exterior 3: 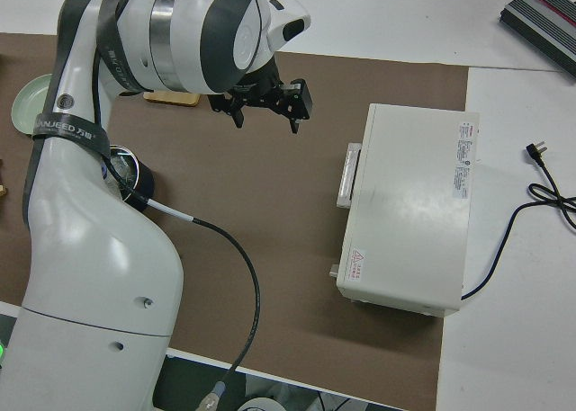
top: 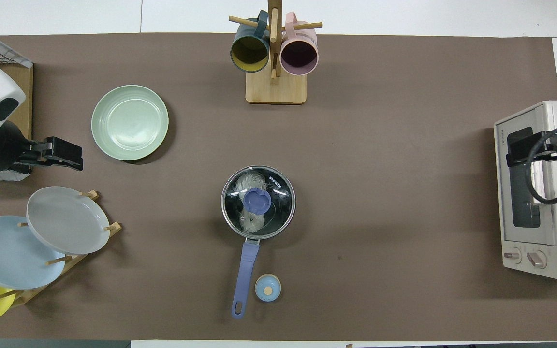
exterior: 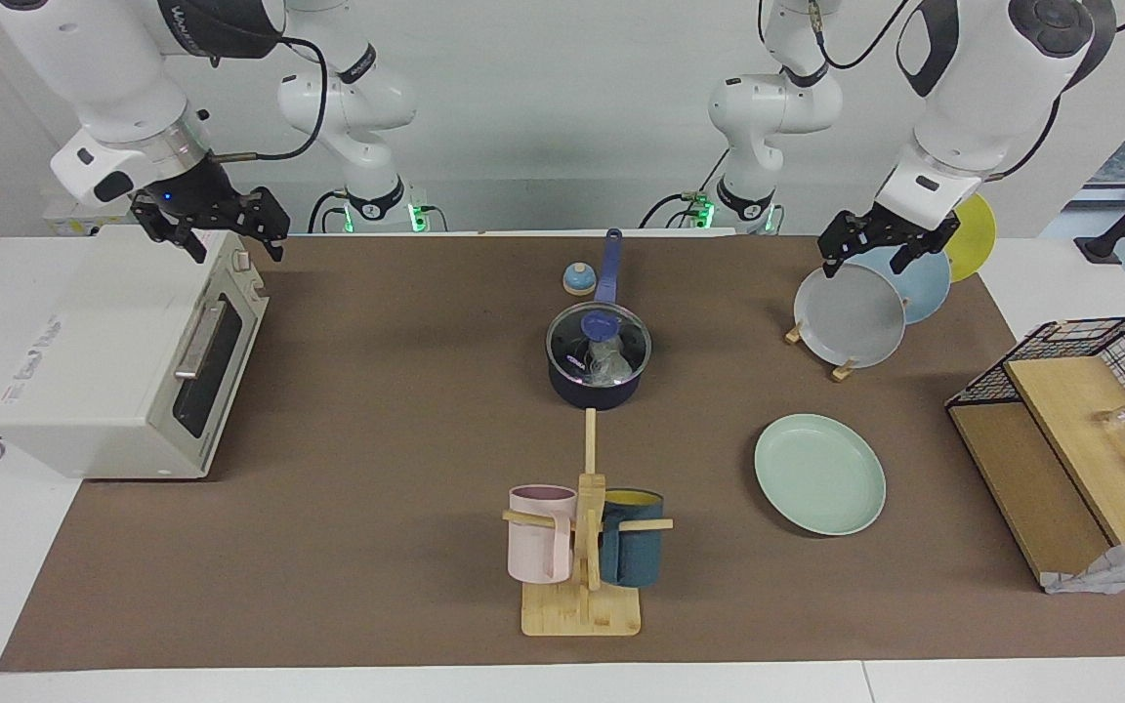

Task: Transfer vermicelli from pot to plate

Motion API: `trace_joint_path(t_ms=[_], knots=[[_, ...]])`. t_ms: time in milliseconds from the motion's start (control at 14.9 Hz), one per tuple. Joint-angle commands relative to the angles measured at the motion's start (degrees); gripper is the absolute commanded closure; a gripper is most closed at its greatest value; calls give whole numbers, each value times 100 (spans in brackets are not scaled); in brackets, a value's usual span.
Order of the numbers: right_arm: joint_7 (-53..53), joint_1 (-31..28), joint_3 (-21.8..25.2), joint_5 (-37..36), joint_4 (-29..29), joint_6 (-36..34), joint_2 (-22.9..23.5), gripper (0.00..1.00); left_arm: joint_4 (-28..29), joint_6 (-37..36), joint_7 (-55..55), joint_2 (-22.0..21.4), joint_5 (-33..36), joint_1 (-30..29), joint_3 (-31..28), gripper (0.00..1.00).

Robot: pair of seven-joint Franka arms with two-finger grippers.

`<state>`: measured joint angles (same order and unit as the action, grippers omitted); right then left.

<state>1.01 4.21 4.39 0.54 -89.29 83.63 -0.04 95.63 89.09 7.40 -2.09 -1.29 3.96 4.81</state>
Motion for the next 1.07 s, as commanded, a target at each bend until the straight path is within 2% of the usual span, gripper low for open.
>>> trace_joint_path(t_ms=[0,402,670,1005], knots=[[-4,342,-35,288,-62,241,-57,0,96,12,-11,-117,-82,-62,11,0],[-1530,1431,-70,342,52,312,294,0,87,38,-11,-117,-82,-62,11,0],[-2751,2258,-70,386,772,521,1128,0,87,38,-20,-117,-65,-62,11,0],[-3721,3128,-70,342,914,1173,1797,0,70,21,-11,-117,-65,-62,11,0]])
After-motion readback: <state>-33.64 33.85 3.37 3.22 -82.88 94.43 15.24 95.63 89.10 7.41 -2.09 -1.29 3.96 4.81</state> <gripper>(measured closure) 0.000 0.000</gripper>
